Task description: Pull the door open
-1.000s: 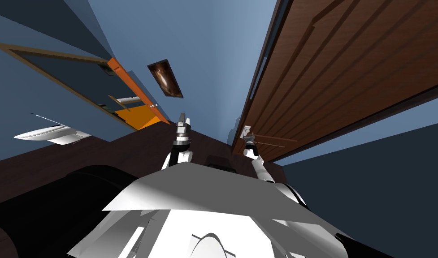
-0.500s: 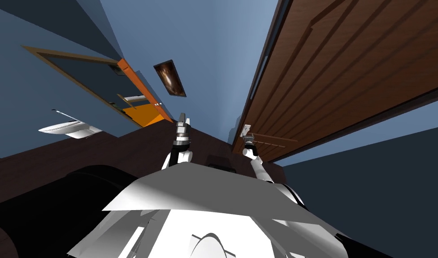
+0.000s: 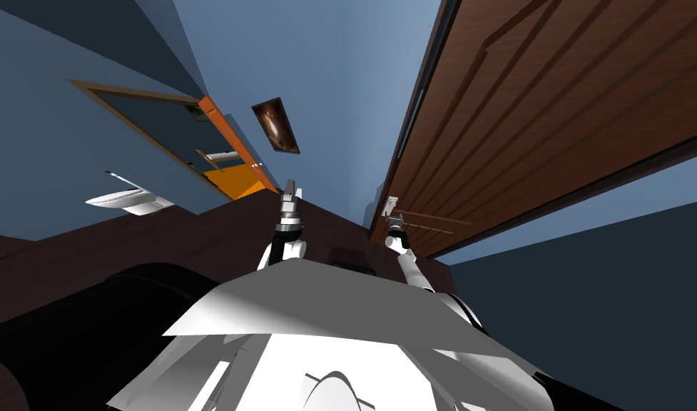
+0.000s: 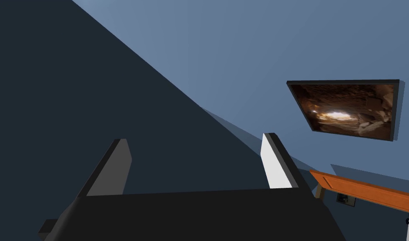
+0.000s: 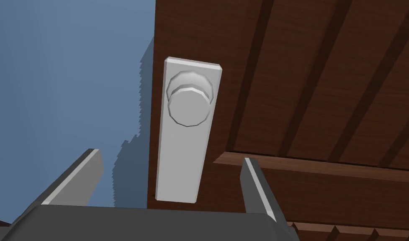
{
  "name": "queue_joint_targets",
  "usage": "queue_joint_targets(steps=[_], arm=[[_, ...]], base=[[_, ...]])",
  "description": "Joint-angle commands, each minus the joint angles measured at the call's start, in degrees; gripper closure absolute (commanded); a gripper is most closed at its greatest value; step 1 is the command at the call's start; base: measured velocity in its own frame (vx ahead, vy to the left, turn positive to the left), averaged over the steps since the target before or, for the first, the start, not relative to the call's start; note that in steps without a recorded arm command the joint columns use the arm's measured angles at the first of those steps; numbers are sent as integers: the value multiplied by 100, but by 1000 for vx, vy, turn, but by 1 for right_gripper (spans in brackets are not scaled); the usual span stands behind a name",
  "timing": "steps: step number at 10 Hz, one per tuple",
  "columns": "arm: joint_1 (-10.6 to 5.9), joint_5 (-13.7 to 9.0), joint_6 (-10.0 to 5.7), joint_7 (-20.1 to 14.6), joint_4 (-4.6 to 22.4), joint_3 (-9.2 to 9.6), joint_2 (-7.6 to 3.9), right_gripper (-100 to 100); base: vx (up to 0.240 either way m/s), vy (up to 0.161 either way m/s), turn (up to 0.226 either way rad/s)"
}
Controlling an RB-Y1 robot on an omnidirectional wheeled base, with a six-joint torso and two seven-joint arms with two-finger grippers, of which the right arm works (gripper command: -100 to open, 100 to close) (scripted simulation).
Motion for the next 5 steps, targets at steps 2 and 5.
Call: queue_joint_targets(steps=[2, 5], arm=[[7, -64, 9, -96, -18, 4, 13, -100], [116, -164, -70, -446, 61, -82, -403, -100]], base=[[-41, -33, 22], [156, 36, 178]])
